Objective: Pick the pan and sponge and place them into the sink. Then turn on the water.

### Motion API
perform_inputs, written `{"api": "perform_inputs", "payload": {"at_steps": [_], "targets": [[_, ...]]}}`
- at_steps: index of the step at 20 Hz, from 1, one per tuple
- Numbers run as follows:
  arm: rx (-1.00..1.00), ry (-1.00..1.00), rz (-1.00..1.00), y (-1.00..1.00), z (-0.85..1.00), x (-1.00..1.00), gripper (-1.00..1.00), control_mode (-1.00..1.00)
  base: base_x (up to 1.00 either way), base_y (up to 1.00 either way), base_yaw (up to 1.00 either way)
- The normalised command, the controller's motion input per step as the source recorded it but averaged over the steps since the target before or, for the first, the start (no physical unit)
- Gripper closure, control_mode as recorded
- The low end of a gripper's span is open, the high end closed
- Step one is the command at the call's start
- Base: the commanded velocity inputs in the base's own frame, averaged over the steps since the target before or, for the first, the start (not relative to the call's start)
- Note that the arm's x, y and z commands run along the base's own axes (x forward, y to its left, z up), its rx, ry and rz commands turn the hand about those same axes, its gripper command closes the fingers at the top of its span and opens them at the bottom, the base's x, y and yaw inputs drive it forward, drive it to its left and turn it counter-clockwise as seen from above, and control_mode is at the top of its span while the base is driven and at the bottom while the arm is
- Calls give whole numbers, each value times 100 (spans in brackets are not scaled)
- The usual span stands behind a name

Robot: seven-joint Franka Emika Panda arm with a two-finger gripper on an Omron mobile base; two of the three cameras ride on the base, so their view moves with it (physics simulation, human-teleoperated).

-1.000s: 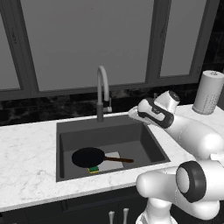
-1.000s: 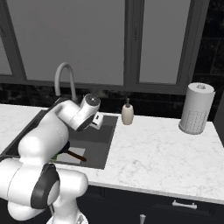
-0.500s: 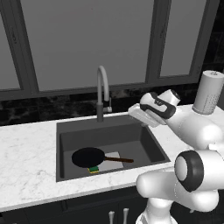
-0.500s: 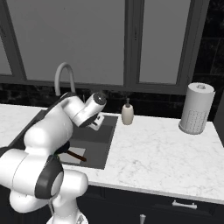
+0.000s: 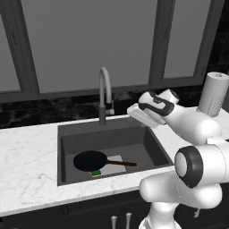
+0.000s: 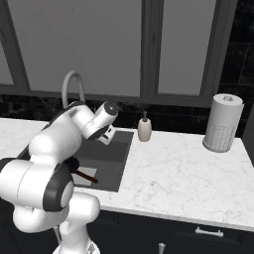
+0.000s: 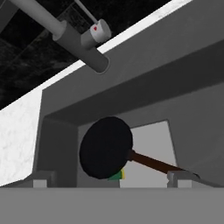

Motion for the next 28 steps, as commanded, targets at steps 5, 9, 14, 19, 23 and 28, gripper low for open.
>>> {"api": "perform_inputs", "payload": {"at_steps": [5,9,14,19,23,28], "targets": [[4,0,3,17,0,16,-100,-100,0,0,0],[7,0,1,5,0,16,-100,-100,0,0,0],[9,-11,-3,0,-1,18,-100,-100,0,0,0],[6,-10,0,9,0,21,-100,-100,0,0,0],[0,-14,0,9,-11,28,-100,-100,0,0,0],[0,-5,-1,5,-3,31,-100,-100,0,0,0]]}}
